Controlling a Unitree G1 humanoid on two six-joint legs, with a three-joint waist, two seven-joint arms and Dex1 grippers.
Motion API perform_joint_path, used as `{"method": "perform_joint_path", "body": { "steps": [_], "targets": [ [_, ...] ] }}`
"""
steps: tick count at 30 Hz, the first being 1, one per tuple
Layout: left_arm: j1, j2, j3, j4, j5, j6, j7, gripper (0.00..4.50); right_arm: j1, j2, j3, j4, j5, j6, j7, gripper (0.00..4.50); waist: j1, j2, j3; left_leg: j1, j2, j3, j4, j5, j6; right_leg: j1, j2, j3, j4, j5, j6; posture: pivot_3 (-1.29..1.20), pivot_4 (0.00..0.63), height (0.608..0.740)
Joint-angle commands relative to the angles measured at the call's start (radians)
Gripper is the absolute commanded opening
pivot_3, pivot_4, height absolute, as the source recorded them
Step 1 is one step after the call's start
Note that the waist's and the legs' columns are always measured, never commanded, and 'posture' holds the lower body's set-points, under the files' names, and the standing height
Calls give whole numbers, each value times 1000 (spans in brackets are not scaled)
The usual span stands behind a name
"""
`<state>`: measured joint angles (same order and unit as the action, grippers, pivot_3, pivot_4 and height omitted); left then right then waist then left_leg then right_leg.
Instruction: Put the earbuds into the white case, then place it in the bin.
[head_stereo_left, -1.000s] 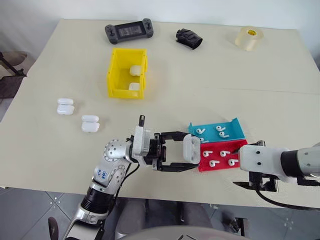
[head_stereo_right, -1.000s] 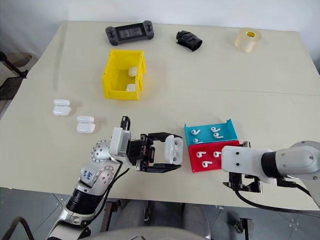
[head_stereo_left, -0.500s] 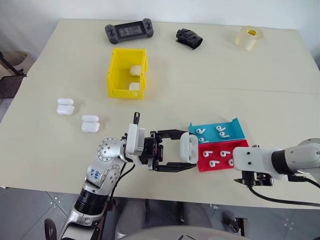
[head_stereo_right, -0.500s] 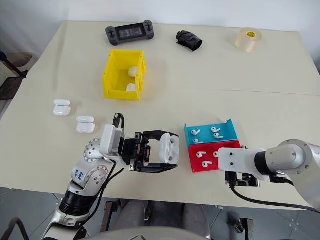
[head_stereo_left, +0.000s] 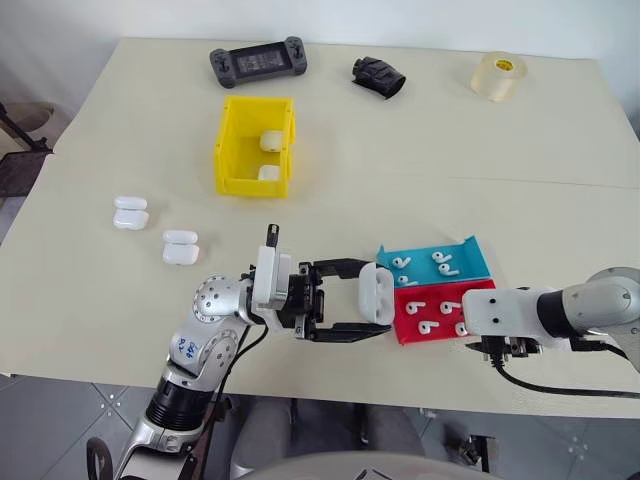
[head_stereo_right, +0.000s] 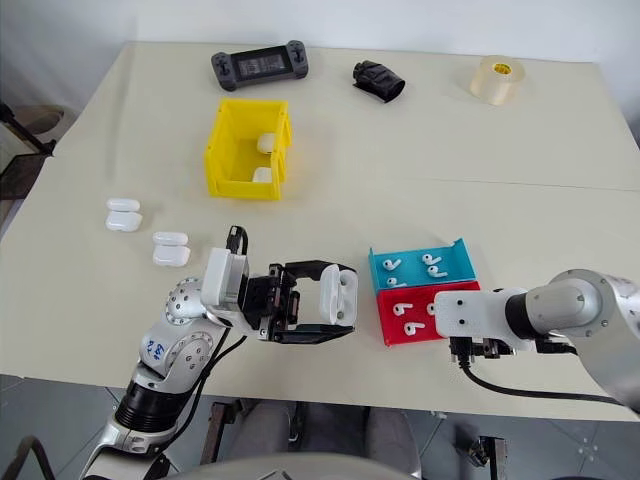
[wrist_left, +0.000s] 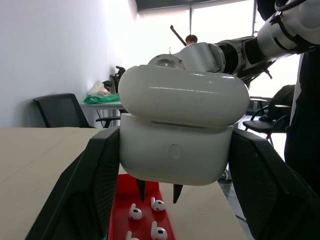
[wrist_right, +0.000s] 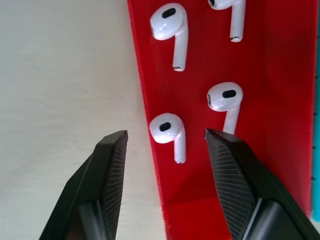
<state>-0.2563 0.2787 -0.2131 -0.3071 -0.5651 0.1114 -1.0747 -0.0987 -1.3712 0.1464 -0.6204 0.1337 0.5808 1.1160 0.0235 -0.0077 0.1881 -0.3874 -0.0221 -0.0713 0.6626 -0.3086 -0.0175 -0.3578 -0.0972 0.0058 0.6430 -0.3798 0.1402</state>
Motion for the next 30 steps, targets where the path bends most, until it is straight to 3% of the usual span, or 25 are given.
{"method": "perform_joint_path", "body": {
  "steps": [1, 13, 16, 20, 27, 30],
  "targets": [
    [9, -3, 2, -53, -21, -3, 11, 2853, -18, 16, 11, -6, -19, -23, 21, 2547, 0, 0, 0, 0, 0, 0, 0, 0, 0, 0, 0, 0, 0, 0, 0, 0, 150, 740],
    [7, 3, 0, -58, -24, 4, 19, 2853, -47, 60, 61, 17, -76, -56, 57, 2547, 0, 0, 0, 0, 0, 0, 0, 0, 0, 0, 0, 0, 0, 0, 0, 0, 150, 740],
    [9, 7, 1, -62, -26, 9, 18, 2853, -43, 62, 60, 24, -87, -63, 63, 1943, 0, 0, 0, 0, 0, 0, 0, 0, 0, 0, 0, 0, 0, 0, 0, 0, 150, 740],
    [11, 11, 6, -67, -28, 16, 17, 2853, -37, 60, 61, 33, -97, -73, 69, 565, 0, 0, 0, 0, 0, 0, 0, 0, 0, 0, 0, 0, 0, 0, 0, 0, 150, 740],
    [13, 15, 8, -65, -27, 20, 13, 2853, -47, 70, 44, 27, -94, -63, 73, 520, 0, 0, 0, 0, 0, 0, 0, 0, 0, 0, 0, 0, 0, 0, 0, 0, 150, 740],
    [15, 18, 10, -59, -26, 17, 6, 2853, -38, 78, -20, 14, -39, -49, 77, 520, 0, 0, 0, 0, 0, 0, 0, 0, 0, 0, 0, 0, -1, 0, 0, 0, 150, 740]
  ]
}}
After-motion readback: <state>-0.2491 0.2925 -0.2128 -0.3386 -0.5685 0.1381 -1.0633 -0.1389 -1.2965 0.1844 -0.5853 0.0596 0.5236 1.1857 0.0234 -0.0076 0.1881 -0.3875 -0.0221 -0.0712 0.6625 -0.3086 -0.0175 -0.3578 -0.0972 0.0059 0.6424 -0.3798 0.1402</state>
